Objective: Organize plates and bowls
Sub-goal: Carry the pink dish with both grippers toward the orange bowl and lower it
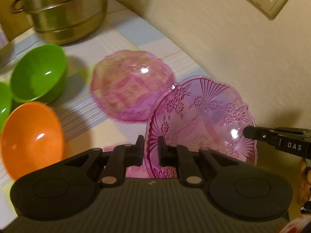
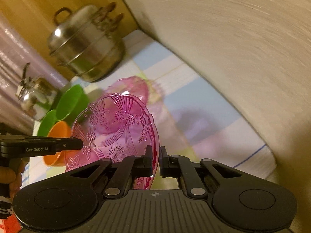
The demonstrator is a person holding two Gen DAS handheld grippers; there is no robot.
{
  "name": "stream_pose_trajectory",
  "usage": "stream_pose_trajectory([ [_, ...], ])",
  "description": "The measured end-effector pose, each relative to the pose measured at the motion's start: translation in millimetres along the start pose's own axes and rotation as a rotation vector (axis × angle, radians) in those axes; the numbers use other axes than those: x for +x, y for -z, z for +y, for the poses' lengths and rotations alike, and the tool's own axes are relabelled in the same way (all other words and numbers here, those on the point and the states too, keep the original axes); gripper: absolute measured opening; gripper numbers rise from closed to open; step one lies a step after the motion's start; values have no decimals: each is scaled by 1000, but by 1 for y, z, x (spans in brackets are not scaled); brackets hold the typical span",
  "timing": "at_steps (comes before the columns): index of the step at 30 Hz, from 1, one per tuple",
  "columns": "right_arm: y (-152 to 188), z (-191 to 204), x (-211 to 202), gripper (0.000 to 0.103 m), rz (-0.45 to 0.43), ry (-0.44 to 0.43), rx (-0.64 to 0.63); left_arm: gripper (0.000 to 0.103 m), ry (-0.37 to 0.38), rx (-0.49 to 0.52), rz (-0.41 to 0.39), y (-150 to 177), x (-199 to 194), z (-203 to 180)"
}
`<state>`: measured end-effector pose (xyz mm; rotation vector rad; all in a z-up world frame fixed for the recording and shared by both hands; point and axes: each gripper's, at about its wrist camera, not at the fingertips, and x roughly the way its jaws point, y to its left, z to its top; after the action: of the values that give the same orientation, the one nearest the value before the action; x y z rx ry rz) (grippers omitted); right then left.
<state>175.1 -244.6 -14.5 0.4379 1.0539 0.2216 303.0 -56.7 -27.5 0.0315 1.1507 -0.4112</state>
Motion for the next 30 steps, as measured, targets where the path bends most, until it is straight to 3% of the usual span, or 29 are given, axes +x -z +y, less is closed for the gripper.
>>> stream_pose_trajectory([
  [7, 15, 42, 8, 6, 44, -40, -68, 12, -45, -70, -5, 34, -28, 32],
  [17, 34, 82, 46, 6, 118, -66, -144, 13, -96, -184, 0, 82, -38, 75],
  [30, 45, 98, 84, 7, 179, -54, -195, 13, -127, -238, 18, 103, -20, 102],
])
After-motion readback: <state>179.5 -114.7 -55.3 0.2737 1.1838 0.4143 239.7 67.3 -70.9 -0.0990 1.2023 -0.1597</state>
